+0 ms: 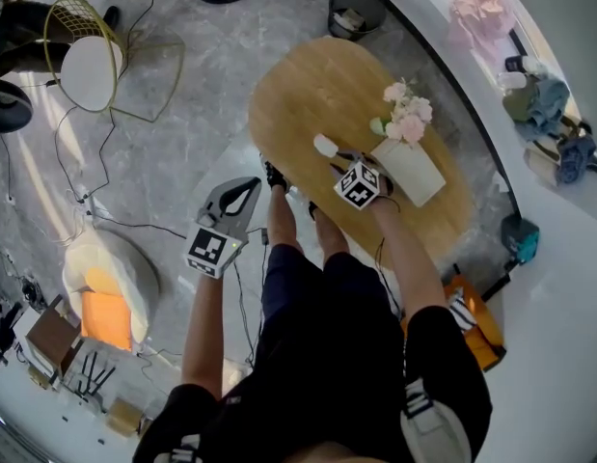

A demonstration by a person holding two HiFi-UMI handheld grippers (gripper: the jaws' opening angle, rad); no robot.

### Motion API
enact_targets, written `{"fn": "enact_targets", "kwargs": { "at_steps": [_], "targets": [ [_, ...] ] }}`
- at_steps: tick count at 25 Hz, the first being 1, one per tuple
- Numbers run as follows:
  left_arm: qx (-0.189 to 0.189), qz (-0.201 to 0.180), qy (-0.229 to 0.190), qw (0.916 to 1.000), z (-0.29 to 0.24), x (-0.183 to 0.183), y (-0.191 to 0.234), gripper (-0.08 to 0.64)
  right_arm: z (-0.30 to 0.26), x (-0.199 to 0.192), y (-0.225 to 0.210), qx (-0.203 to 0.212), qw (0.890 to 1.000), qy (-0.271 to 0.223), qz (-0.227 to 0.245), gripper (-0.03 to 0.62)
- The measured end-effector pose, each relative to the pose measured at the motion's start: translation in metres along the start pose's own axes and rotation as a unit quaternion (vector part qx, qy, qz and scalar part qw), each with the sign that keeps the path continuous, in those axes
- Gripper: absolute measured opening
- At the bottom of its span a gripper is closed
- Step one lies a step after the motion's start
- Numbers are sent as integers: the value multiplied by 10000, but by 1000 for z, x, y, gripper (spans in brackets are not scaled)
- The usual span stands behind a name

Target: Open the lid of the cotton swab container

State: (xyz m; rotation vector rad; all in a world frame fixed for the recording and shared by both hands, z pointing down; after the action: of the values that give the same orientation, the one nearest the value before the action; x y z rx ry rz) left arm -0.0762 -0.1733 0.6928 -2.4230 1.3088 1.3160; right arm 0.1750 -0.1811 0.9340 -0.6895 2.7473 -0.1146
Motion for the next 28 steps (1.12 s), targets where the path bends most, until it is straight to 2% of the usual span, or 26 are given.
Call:
{"fn": "enact_targets", "kwargs": {
  "at_steps": [2,7,9,18,20,22,28],
  "targets": [
    [-36,53,102,9999,-5,-6,-2,0,-13,0,-3,-28,10000,42,-40,146],
    [-136,86,100,9998,-17,-14,-5,0,-40,0,-12,-141,9988,53,-464,263],
    [-152,143,107,9997,-18,-18,-5,0,-51,2,-14,-265,9986,114,-444,274],
    [-155,309,364,9987,-17,-38,-1,0,-78,5,-16,-388,9974,219,-565,272],
    [-148,301,374,9987,-17,-42,1,0,-80,8,-18,-454,9969,216,-601,220],
    [-149,303,381,9987,-16,-44,0,0,-81,10,-17,-488,9969,188,-589,218],
    [-202,50,215,9996,-8,-25,-15,0,-62,9,-11,-453,9974,162,-529,213]
  ]
}}
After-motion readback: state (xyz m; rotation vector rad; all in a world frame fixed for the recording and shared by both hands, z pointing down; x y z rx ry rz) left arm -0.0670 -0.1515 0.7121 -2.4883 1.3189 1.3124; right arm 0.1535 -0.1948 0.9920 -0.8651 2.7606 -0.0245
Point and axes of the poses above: the fingertips, and each gripper's own axes: z backward along the fingers, y to its left, x out of its top, the point moved 7 cm from there along z, backward along the fingers, and after that the axes turned 7 degrees about y, right-handed, at the moved point
